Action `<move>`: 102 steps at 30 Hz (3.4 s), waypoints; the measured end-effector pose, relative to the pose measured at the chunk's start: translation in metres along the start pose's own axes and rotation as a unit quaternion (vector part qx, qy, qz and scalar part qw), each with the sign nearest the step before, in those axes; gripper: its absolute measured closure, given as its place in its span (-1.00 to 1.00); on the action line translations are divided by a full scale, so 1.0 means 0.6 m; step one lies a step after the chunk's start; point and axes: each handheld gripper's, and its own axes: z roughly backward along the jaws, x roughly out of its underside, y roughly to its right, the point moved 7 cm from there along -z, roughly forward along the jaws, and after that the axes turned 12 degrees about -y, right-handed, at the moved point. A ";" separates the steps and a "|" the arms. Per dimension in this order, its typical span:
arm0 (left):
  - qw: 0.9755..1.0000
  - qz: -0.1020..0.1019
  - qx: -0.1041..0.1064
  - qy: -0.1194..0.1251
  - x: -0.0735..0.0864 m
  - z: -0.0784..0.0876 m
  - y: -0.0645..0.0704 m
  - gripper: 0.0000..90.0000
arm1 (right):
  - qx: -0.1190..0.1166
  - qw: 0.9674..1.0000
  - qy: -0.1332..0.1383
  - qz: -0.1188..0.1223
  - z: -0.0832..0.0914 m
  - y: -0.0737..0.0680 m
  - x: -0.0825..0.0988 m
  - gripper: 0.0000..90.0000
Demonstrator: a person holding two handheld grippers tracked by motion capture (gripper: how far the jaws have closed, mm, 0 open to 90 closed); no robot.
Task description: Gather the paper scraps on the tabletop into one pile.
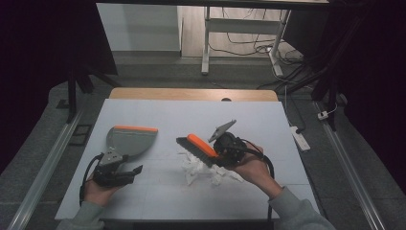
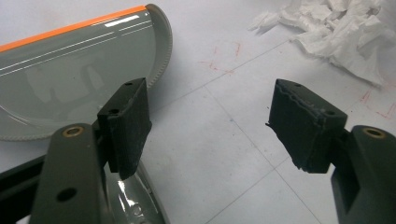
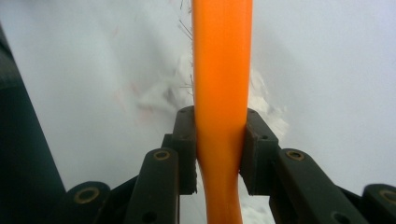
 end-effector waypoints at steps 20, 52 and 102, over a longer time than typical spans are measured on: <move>1.000 -0.001 -0.001 0.000 0.002 0.000 -0.001 -0.33 | -0.110 0.984 -0.004 -0.143 -0.163 0.016 -0.145 0.56; 1.000 -0.004 -0.002 -0.002 0.002 0.000 0.000 -0.33 | -0.102 0.992 -0.056 -0.054 -0.128 -0.050 -0.034 0.56; 1.000 -0.017 0.001 -0.007 0.004 -0.004 0.015 -0.33 | 0.002 0.962 0.084 -0.258 -0.003 0.130 0.140 0.56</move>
